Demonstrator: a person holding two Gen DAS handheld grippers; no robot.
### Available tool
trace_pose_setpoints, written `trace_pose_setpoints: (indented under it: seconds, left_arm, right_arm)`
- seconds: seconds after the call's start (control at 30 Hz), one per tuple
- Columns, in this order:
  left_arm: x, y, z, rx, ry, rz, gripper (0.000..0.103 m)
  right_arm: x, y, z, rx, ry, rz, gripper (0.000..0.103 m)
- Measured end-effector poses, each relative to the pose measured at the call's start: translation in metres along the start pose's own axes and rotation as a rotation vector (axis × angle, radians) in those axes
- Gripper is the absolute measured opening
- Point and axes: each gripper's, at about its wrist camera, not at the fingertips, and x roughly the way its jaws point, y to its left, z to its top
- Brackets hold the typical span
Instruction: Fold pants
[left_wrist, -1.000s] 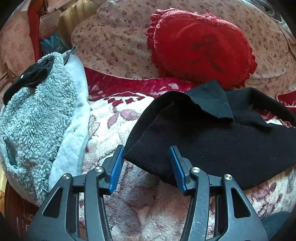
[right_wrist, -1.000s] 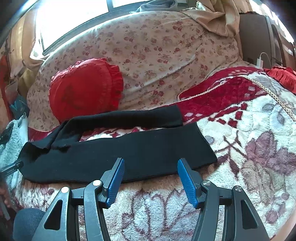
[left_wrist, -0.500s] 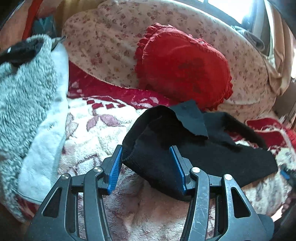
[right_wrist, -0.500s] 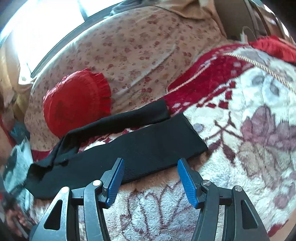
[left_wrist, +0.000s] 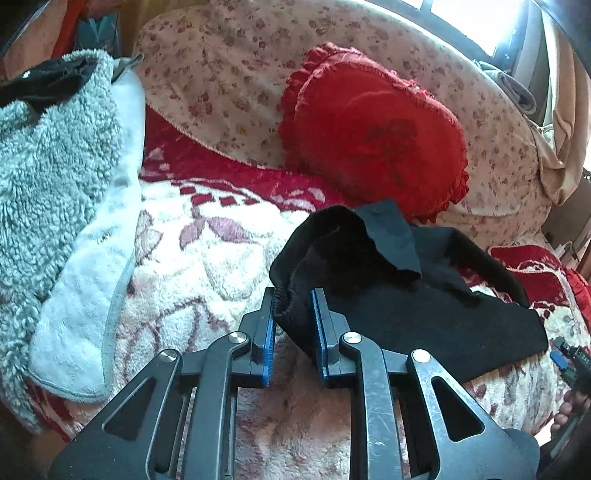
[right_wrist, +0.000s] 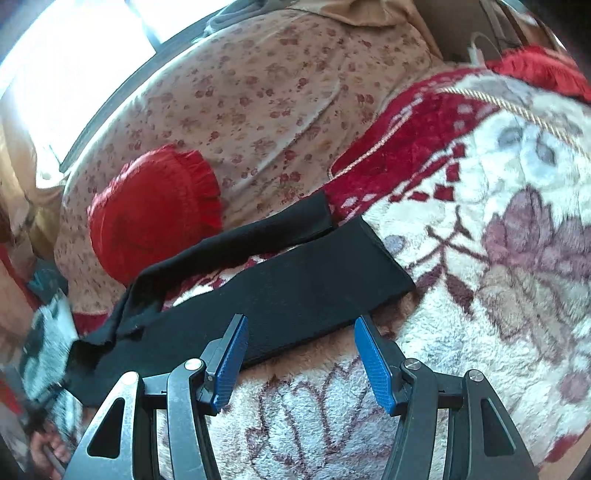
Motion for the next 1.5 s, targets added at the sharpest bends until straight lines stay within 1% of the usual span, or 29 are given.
trace_pose_setpoints:
  seconds: [0.17,0.23,0.33,0.43,0.47,0.5,0.53,0.57,0.63,0.67,0.7,0.73,0.8,0.87,0.93,1.0,1.1,1.17,1.23,1.27,1.3,1.33,1.37,1.4,1.47,1.5]
  left_arm:
    - [0.002,0.002,-0.004,-0.031,0.036,-0.023,0.019]
    - [0.004,0.000,-0.005,-0.042,0.050,-0.041,0.019]
    - [0.009,0.001,-0.007,-0.093,0.090,-0.059,0.019]
    - [0.010,0.004,-0.006,-0.146,0.089,-0.071,0.019]
    - [0.010,0.004,-0.004,-0.147,0.083,-0.063,0.018]
    - [0.011,0.003,-0.003,-0.147,0.083,-0.058,0.013]
    - [0.011,0.002,-0.002,-0.150,0.083,-0.057,0.006]
    - [0.011,0.001,-0.001,-0.149,0.080,-0.055,0.004]
    - [0.007,-0.004,-0.001,-0.134,0.069,-0.047,0.004]
    - [0.004,-0.005,-0.002,-0.131,0.062,-0.035,0.004]
    - [0.000,-0.003,-0.003,-0.139,0.056,-0.027,0.004]
    - [-0.004,0.000,-0.005,-0.161,0.051,-0.021,0.004]
    - [-0.014,0.010,-0.009,-0.204,0.045,-0.018,0.004]
    - [-0.026,0.025,-0.017,-0.245,0.044,-0.002,0.004]
    - [-0.036,0.040,-0.020,-0.273,0.045,0.006,0.004]
    - [-0.047,0.056,-0.023,-0.297,0.045,0.008,0.004]
    - [-0.067,0.074,-0.022,-0.272,0.020,0.042,0.004]
    - [-0.073,0.082,-0.022,-0.272,0.008,0.070,0.004]
    - [-0.071,0.088,-0.023,-0.263,0.001,0.103,0.004]
    - [-0.065,0.090,-0.024,-0.243,0.014,0.113,0.004]
    - [-0.056,0.088,-0.026,-0.215,0.036,0.138,0.005]
    - [-0.048,0.089,-0.030,-0.196,0.054,0.175,0.008]
    - [-0.041,0.088,-0.033,-0.179,0.073,0.201,0.009]
    - [-0.037,0.089,-0.035,-0.169,0.083,0.211,0.010]
    - [-0.038,0.097,-0.037,-0.178,0.079,0.210,0.020]
    - [-0.040,0.098,-0.036,-0.175,0.072,0.225,0.024]
  right_arm:
    - [-0.002,-0.022,0.001,0.134,-0.008,0.049,0.058]
    - [0.001,-0.031,-0.001,0.196,0.003,0.084,0.058]
    - [0.005,-0.043,-0.003,0.282,0.022,0.127,0.058]
    - [0.010,-0.059,-0.005,0.372,0.016,0.130,0.058]
    - [0.014,-0.064,-0.003,0.401,0.013,0.129,0.058]
    - [0.017,-0.068,-0.002,0.414,0.016,0.132,0.057]
    - [0.022,-0.069,0.001,0.414,0.025,0.132,0.054]
    - [0.025,-0.068,0.005,0.399,0.030,0.130,0.051]
    - [0.032,-0.062,0.010,0.358,0.045,0.140,0.037]
    - [0.035,-0.061,0.010,0.350,0.052,0.134,0.025]
    - [0.036,-0.061,0.009,0.344,0.059,0.100,0.013]
    - [0.034,-0.064,0.006,0.344,0.060,0.080,0.009]
    - [0.027,-0.069,0.003,0.367,0.051,0.076,0.005]
    - [0.021,-0.072,0.000,0.369,0.060,0.091,0.004]
    - [0.020,-0.068,-0.006,0.338,0.114,0.126,0.004]
    - [0.019,-0.057,-0.010,0.278,0.142,0.152,0.003]
    - [0.013,-0.033,-0.018,0.186,0.184,0.230,0.003]
    - [0.009,-0.023,-0.025,0.157,0.201,0.256,0.003]
    - [0.007,-0.017,-0.034,0.132,0.223,0.269,0.003]
    - [0.008,-0.016,-0.037,0.124,0.229,0.263,0.003]
    - [0.012,-0.016,-0.038,0.110,0.240,0.225,0.003]
    - [0.015,-0.016,-0.037,0.104,0.240,0.179,0.003]
    - [0.019,-0.017,-0.035,0.098,0.237,0.128,0.003]
    - [0.017,-0.016,-0.032,0.070,0.211,0.046,0.003]
    - [0.010,-0.005,-0.023,0.003,0.154,-0.039,0.004]
    - [0.006,0.004,-0.017,-0.046,0.115,-0.083,0.005]
